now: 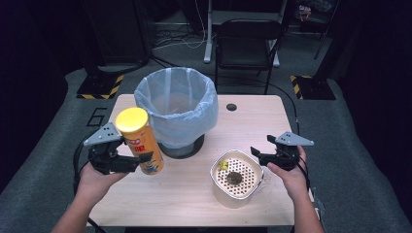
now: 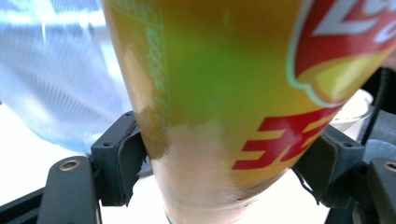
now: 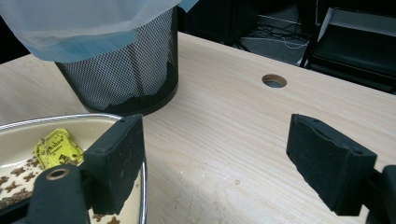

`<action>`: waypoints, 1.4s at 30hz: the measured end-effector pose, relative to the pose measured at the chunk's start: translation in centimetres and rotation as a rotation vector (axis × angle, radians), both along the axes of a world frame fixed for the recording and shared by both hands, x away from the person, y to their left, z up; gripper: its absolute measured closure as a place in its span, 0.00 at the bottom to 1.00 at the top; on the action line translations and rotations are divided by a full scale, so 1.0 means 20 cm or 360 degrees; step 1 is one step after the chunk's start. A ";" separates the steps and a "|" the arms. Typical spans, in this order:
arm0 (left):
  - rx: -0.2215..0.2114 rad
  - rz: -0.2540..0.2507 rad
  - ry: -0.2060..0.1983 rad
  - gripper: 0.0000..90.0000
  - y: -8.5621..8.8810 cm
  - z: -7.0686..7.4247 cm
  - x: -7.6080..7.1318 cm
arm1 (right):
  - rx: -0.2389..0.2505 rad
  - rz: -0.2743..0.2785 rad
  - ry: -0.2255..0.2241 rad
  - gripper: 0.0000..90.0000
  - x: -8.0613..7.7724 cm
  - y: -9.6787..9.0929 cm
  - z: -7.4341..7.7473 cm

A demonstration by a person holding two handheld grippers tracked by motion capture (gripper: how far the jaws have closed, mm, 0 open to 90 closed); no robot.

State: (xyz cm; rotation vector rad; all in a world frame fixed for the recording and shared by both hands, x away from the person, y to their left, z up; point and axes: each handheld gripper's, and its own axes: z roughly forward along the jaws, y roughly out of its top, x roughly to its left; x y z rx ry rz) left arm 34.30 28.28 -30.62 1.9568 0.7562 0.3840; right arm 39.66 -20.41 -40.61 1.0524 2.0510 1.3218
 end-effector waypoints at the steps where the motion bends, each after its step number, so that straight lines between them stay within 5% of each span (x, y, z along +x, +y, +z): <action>1: -0.0004 -0.0006 -0.0006 0.27 -0.01 0.03 0.00 | 0.0000 -0.0001 -0.0004 0.21 0.00 0.00 0.00; 6: 0.0010 -0.0010 0.0001 0.27 -0.03 0.19 0.04 | 0.0011 -0.0001 0.0010 0.21 0.00 0.00 -0.01; 23: -0.0055 -0.0061 0.0012 0.27 -0.12 0.56 0.21 | 0.0004 0.0012 0.0029 0.21 0.01 0.01 -0.04; 34: -0.0098 0.0025 0.0001 0.27 -0.18 0.69 0.42 | 0.0034 -0.0038 0.0037 0.21 0.01 -0.03 -0.05; 42: -0.0061 0.0101 -0.0023 0.27 -0.22 0.66 0.56 | 0.0048 -0.0043 0.0038 0.21 0.01 -0.05 -0.05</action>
